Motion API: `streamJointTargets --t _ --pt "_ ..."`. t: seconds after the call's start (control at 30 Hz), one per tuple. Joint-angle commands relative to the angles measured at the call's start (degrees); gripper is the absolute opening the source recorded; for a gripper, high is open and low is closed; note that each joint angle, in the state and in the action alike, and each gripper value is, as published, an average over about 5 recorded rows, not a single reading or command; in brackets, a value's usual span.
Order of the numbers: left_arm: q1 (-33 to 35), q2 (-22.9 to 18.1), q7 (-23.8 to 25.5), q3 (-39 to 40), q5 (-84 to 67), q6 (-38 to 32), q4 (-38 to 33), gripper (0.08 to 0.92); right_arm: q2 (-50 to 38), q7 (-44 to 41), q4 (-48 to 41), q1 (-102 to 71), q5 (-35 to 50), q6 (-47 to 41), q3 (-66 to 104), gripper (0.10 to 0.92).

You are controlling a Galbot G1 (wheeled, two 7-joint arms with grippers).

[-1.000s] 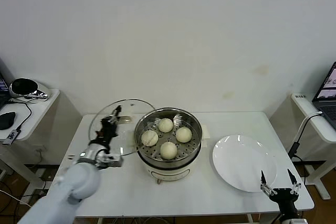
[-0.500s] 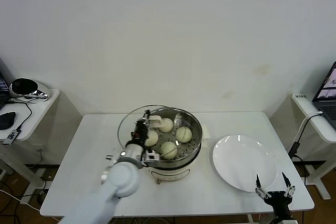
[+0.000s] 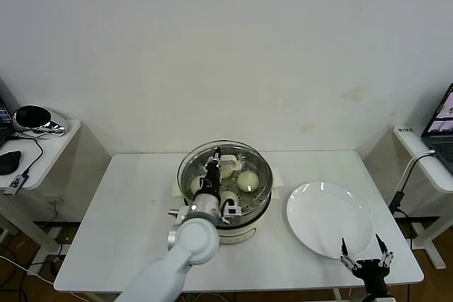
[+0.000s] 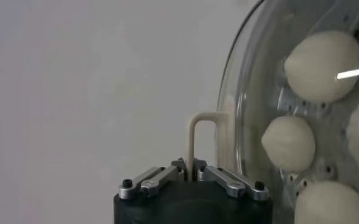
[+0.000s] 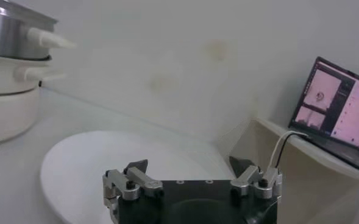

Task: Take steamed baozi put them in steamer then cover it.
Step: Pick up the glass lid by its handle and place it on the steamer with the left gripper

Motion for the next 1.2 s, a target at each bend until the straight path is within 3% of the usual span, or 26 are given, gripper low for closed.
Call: streamJointTargets --t 0.03,1.2 --pt "-0.3 -3.4 0.8 1.0 3.5 0.6 2.0 0.142 0.1 -0.1 -0.3 0.0 -0.4 0.1 -0.1 0.823" --pt "1.9 -5.6 -1.6 -1.0 3.8 -1.1 4.5 0.142 -0.6 -0.6 -1.3 -0.1 -0.4 0.6 -0.5 0.823"
